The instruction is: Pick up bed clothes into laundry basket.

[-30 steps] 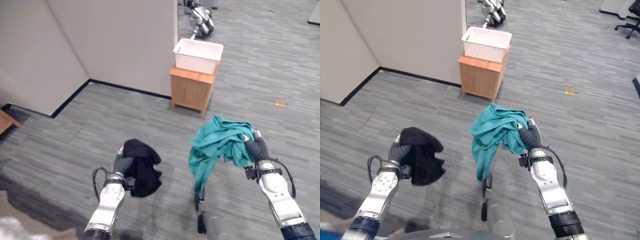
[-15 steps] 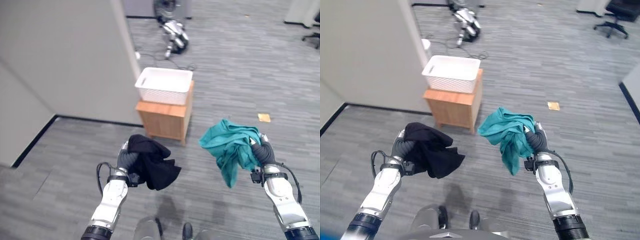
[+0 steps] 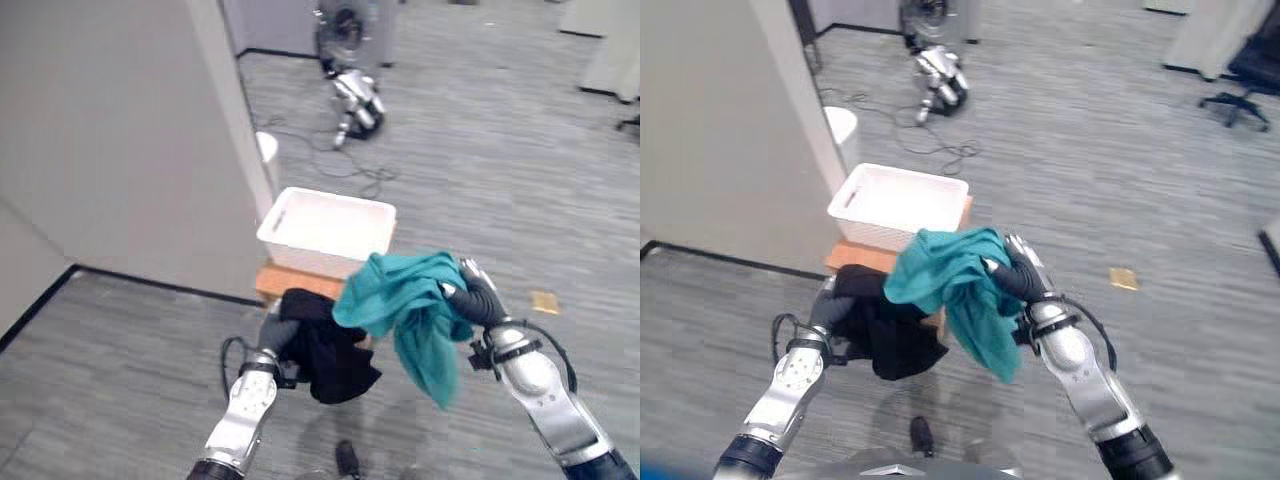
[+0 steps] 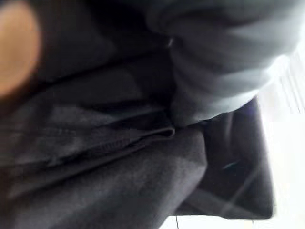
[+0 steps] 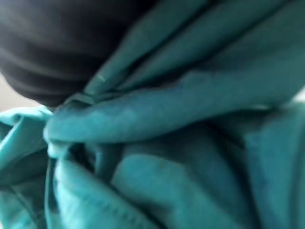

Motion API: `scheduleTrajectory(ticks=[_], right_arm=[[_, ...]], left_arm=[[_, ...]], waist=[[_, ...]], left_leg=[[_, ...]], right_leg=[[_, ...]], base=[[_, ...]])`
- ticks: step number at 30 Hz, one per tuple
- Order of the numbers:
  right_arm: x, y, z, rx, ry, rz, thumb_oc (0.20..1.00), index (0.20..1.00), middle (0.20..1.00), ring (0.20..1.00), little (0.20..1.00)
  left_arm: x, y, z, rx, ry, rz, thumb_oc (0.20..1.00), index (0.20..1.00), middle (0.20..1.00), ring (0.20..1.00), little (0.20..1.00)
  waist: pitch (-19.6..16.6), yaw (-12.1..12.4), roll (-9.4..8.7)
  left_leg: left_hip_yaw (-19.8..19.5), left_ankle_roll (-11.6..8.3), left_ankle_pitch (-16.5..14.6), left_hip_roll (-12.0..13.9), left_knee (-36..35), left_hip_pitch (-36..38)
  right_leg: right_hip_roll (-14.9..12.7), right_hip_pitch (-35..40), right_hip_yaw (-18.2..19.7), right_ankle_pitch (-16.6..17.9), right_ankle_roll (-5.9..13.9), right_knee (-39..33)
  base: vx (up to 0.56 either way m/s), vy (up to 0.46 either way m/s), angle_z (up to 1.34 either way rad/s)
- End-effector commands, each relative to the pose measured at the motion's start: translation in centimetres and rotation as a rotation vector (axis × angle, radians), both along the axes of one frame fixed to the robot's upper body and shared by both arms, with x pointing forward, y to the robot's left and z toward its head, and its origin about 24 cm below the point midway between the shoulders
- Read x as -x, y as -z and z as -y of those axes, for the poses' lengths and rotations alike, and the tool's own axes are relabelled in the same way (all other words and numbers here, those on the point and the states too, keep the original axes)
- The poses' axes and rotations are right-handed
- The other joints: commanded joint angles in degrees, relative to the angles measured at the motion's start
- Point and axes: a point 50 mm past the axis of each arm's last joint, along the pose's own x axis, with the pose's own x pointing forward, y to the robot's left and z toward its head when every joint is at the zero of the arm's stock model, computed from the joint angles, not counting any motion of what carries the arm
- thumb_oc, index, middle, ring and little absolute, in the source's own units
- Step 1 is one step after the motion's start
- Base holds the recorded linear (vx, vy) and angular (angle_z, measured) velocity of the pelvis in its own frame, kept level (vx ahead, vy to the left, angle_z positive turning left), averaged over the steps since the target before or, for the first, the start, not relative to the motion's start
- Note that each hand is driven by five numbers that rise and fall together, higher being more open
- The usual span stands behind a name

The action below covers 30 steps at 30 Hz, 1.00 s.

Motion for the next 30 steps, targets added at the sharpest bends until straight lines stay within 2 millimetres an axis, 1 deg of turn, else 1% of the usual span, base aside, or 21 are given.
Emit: scheduleTrajectory(ticks=[1, 2, 3, 4, 5, 6, 7, 8, 10, 11, 14, 15, 16, 17, 19, 21, 22, 25, 26, 27, 30], right_arm=[[-1.1, -4.7, -2.4, 0.002, -0.089, 0.24, 0.2, 0.2, 0.2, 0.2, 0.2], [-2.6, -5.9, -3.3, 0.027, -0.075, 0.285, 0.2, 0.2, 0.2, 0.2, 0.2], [-3.3, -6.5, -3.5, 0.054, -0.052, 0.31, 0.2, 0.2, 0.2, 0.2, 0.2], [-4.6, -8.2, -3.8, 0.12, -0.002, 0.385, 0.2, 0.2, 0.2, 0.2, 0.2], [-5.3, -9.0, -3.6, 0.168, 0.041, 0.425, 0.2, 0.2, 0.2, 0.2, 0.2], [-5.3, -9.0, -3.6, 0.168, 0.041, 0.425, 0.2, 0.2, 0.2, 0.2, 0.2], [-7.0, -10.4, -2.9, 0.239, 0.138, 0.481, 0.2, 0.2, 0.2, 0.2, 0.2], [-9.0, -11.2, -0.3, 0.35, 0.272, 0.482, 0.2, 0.2, 0.2, 0.2, 0.2], [-10.4, -12.5, 2.6, 0.421, 0.389, 0.467, 0.2, 0.2, 0.2, 0.2, 0.2], [-11.0, -13.3, 5.6, 0.447, 0.491, 0.449, 0.2, 0.2, 0.2, 0.2, 0.2], [-10.9, -13.3, 9.9, 0.492, 0.625, 0.393, 0.2, 0.2, 0.2, 0.2, 0.2], [-10.8, -13.1, 10.6, 0.48, 0.643, 0.38, 0.2, 0.2, 0.2, 0.2, 0.2], [-10.7, -13.1, 10.6, 0.479, 0.643, 0.38, 0.2, 0.2, 0.2, 0.2, 0.2], [-10.5, -12.3, 11.8, 0.449, 0.671, 0.343, 0.2, 0.2, 0.2, 0.2, 0.2], [-10.2, -11.0, 12.7, 0.382, 0.689, 0.295, 0.2, 0.2, 0.2, 0.2, 0.2], [-9.8, -7.7, 13.1, 0.323, 0.68, 0.195, 0.2, 0.2, 0.2, 0.2, 0.2], [-9.8, -6.8, 13.0, 0.313, 0.675, 0.164, 0.2, 0.2, 0.2, 0.2, 0.2], [-9.4, -1.6, 13.3, 0.298, 0.673, -0.02, 0.2, 0.2, 0.2, 0.2, 0.2], [-9.4, -1.5, 13.3, 0.298, 0.673, -0.021, 0.2, 0.2, 0.2, 0.2, 0.2], [-9.1, 1.7, 13.6, 0.32, 0.684, -0.139, 0.2, 0.2, 0.2, 0.2, 0.2], [-9.3, 4.0, 14.5, 0.343, 0.73, -0.251, 0.2, 0.2, 0.2, 0.2, 0.2]], left_arm=[[-0.8, -3.1, -1.9, -0.033, -0.022, 0.158, 0.2, 0.2, 0.2, 0.2, 0.2], [-0.9, -3.0, -2.0, -0.013, -0.026, 0.152, 0.2, 0.2, 0.2, 0.2, 0.2], [-1.1, -3.1, -2.1, -0.009, -0.026, 0.157, 0.2, 0.2, 0.2, 0.2, 0.2], [-1.1, -3.3, -2.7, -0.012, -0.035, 0.157, 0.2, 0.2, 0.2, 0.2, 0.2], [-0.8, -3.3, -3.2, -0.01, -0.053, 0.157, 0.2, 0.2, 0.2, 0.2, 0.2], [-0.8, -3.3, -3.2, -0.01, -0.053, 0.157, 0.2, 0.2, 0.2, 0.2, 0.2], [-0.4, -2.8, -4.2, -0.027, -0.081, 0.135, 0.2, 0.2, 0.2, 0.2, 0.2], [0.5, -2.1, -5.6, -0.038, -0.13, 0.095, 0.2, 0.2, 0.2, 0.2, 0.2], [1.6, -1.3, -6.9, -0.053, -0.167, 0.053, 0.2, 0.2, 0.2, 0.2, 0.2], [2.2, -0.4, -7.9, -0.078, -0.198, 0.007, 0.2, 0.2, 0.2, 0.2, 0.2], [2.9, 0.4, -9.1, -0.09, -0.236, -0.043, 0.2, 0.2, 0.2, 0.2, 0.2], [3.1, 0.6, -9.2, -0.082, -0.246, -0.052, 0.2, 0.2, 0.2, 0.2, 0.2], [3.1, 0.6, -9.2, -0.083, -0.245, -0.053, 0.2, 0.2, 0.2, 0.2, 0.2], [3.4, 1.0, -9.3, -0.067, -0.261, -0.074, 0.2, 0.2, 0.2, 0.2, 0.2], [3.3, 1.2, -9.0, -0.056, -0.263, -0.081, 0.2, 0.2, 0.2, 0.2, 0.2], [3.6, 2.2, -8.2, -0.042, -0.24, -0.125, 0.2, 0.2, 0.2, 0.2, 0.2], [3.7, 2.4, -8.1, -0.041, -0.235, -0.135, 0.2, 0.2, 0.2, 0.2, 0.2], [3.6, 2.7, -7.4, -0.047, -0.204, -0.151, 0.2, 0.2, 0.2, 0.2, 0.2], [3.6, 2.7, -7.4, -0.047, -0.203, -0.152, 0.2, 0.2, 0.2, 0.2, 0.2], [3.6, 2.8, -7.1, -0.048, -0.184, -0.156, 0.2, 0.2, 0.2, 0.2, 0.2], [3.2, 2.7, -6.8, -0.055, -0.153, -0.154, 0.2, 0.2, 0.2, 0.2, 0.2]], waist=[[-0.4, 1.4, -1.3], [-0.7, 1.7, -1.91], [-1.0, 2.3, -2.16], [-1.1, 3.4, -2.5], [-1.2, 4.2, -2.89], [-1.2, 4.2, -2.89], [-1.4, 5.0, -4.14], [-2.7, 6.3, -4.88], [-3.6, 7.1, -5.14], [-3.8, 7.3, -5.07], [-3.4, 7.3, -4.81], [-3.3, 7.2, -4.54], [-3.4, 7.1, -4.54], [-2.8, 7.1, -4.03], [-2.0, 7.0, -3.64], [-1.8, 6.5, -2.83], [-1.9, 6.4, -2.59], [-1.2, 6.2, -1.41], [-1.2, 6.2, -1.41], [-0.9, 6.3, -0.79], [0.1, 6.7, 0.08]], left_leg=[[4.4, -7.53, -1.3, 6.9, 0.0, 0.6], [0.9, -7.87, -2.3, 6.1, 0.0, 1.3], [-0.7, -8.29, -2.5, 6.1, 0.0, 1.3], [-2.5, -9.01, -3.7, 6.6, 0.0, 2.5], [-3.0, -9.32, -4.6, 6.7, 0.0, 3.6], [-3.0, -9.32, -4.6, 6.7, 0.0, 3.6], [-4.2, -10.01, -5.5, 6.9, 0.0, 4.9], [-4.7, -10.95, -6.2, 7.7, 0.0, 5.8], [-4.8, -12.17, -5.9, 9.0, 0.0, 5.8], [-5.4, -13.68, -5.2, 10.5, 0.0, 5.1], [-6.8, -15.72, -4.0, 12.3, 0.0, 3.8], [-7.1, -16.26, -3.7, 12.7, 0.0, 3.5], [-7.3, -16.31, -3.7, 12.7, 0.0, 3.5], [-7.7, -17.17, -2.8, 13.3, 0.0, 3.0], [-8.3, -17.57, -1.6, 13.3, 0.0, 2.0], [-6.7, -18.0, -0.6, 13.7, 0.0, 0.8], [-6.5, -18.16, -0.5, 13.9, 0.0, 0.6], [-5.9, -18.88, 0.4, 14.3, 0.0, -0.5], [-6.0, -18.89, 0.5, 14.3, 0.0, -0.5], [-6.1, -19.05, 0.7, 14.3, 0.0, -0.9], [-6.5, -19.27, 1.1, 14.2, 0.0, -1.9]], right_leg=[[-1.5, 4.8, 4.4, 15.1, 1.67, -23.9], [-0.7, 4.7, 10.0, 16.4, 1.49, -34.4], [-0.5, 3.6, 12.7, 18.1, 2.05, -37.6], [-1.9, 1.6, 13.3, 20.9, 2.89, -41.9], [-3.5, 2.4, 10.5, 21.6, 3.09, -43.7], [-3.5, 2.4, 10.5, 21.6, 3.09, -43.7], [-4.8, 3.7, 7.2, 22.5, 3.7, -44.4], [-5.3, 5.4, 5.4, 23.2, 3.76, -44.4], [-5.2, 6.7, 3.7, 23.1, 3.42, -44.4], [-4.9, 7.7, 1.5, 22.5, 2.87, -44.4], [-4.4, 8.6, -1.4, 21.4, 1.81, -44.4], [-4.2, 8.9, -2.4, 20.9, 1.6, -44.4], [-4.2, 8.9, -2.5, 20.9, 1.57, -44.4], [-3.8, 9.4, -3.8, 20.1, 1.07, -44.4], [-3.9, 10.0, -5.5, 19.3, 0.79, -44.4], [-4.0, 11.0, -7.9, 18.3, 0.68, -44.4], [-3.9, 11.1, -8.2, 18.1, 0.54, -44.4], [-3.6, 11.4, -9.9, 17.3, 0.2, -44.4], [-3.6, 11.4, -10.0, 17.3, 0.2, -44.4], [-3.6, 11.7, -10.8, 17.0, -0.02, -44.4], [-3.6, 11.2, -11.4, 16.9, -0.1, -44.4]], base=[[0.34, -0.162, 1.62], [0.42, -0.226, 1.41], [0.56, -0.318, 1.69], [0.44, -0.28, 1.72], [0.36, -0.211, 1.93], [0.27, -0.239, 1.57], [0.35, -0.351, 1.42], [0.43, -0.423, 1.11], [0.31, -0.289, 0.9], [0.23, -0.249, 0.67], [0.14, -0.205, 0.3], [0.08, -0.123, 0.22], [0.1, -0.157, 0.19], [0.07, -0.128, 0.04], [0.06, -0.149, 0.3], [0.08, -0.126, 0.72], [0.09, -0.096, 0.78], [0.08, -0.082, 0.36], [0.08, -0.073, 0.19], [0.06, -0.049, 0.14], [0.0, -0.043, 0.09]])
